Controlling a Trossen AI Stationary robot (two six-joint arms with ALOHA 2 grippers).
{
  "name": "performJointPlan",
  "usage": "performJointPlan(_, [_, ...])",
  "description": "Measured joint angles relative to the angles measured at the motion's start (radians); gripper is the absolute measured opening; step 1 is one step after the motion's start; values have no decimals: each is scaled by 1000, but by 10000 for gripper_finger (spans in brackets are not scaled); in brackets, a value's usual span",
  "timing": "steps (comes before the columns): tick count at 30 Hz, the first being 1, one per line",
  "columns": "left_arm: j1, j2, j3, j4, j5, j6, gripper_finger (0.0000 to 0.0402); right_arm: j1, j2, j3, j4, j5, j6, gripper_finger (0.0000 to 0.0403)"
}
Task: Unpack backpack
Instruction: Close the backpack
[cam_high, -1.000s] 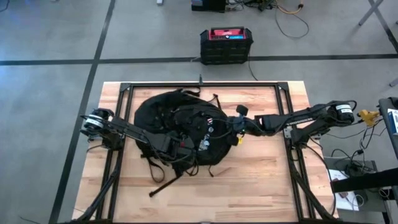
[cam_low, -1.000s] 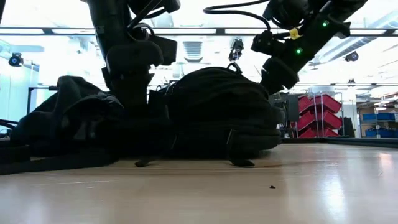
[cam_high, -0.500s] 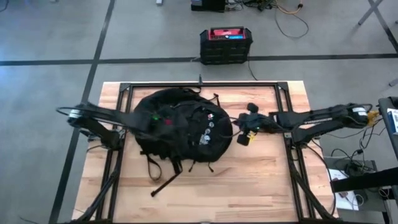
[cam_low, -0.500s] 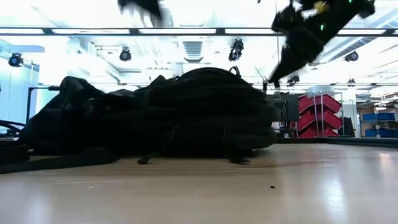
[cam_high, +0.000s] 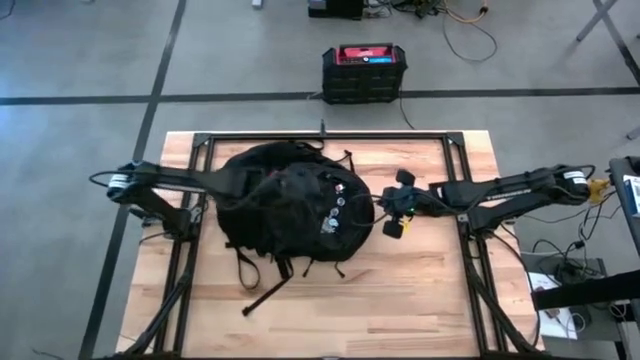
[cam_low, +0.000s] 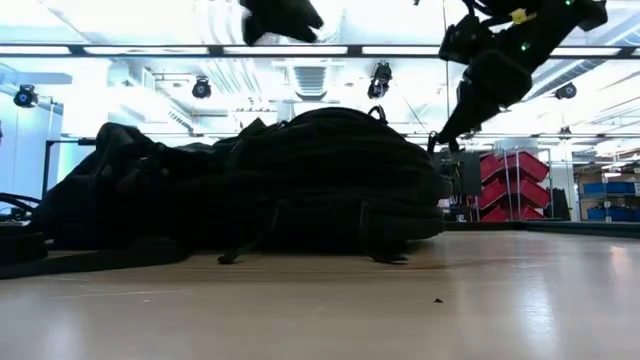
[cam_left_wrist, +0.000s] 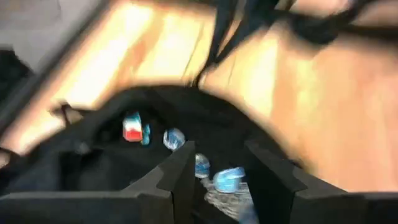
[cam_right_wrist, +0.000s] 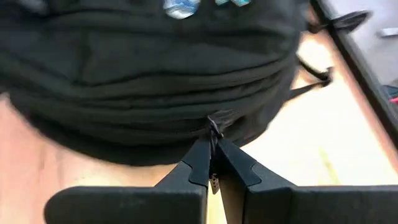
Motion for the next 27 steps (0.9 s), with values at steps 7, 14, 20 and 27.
performJointPlan(7, [128, 270, 151, 148, 220, 52, 119, 52, 1, -2, -52, -18, 55, 0])
performJointPlan(14, [174, 488, 379, 93, 271, 80, 119, 115, 9, -34, -67, -16, 136, 0])
performJointPlan(20, [193, 592, 468, 38, 288, 79, 119, 207, 11, -100, 3, -1, 260, 0])
performJointPlan(27, [230, 617, 456, 16, 292, 59, 119, 341, 109, -179, 334, -15, 371, 0])
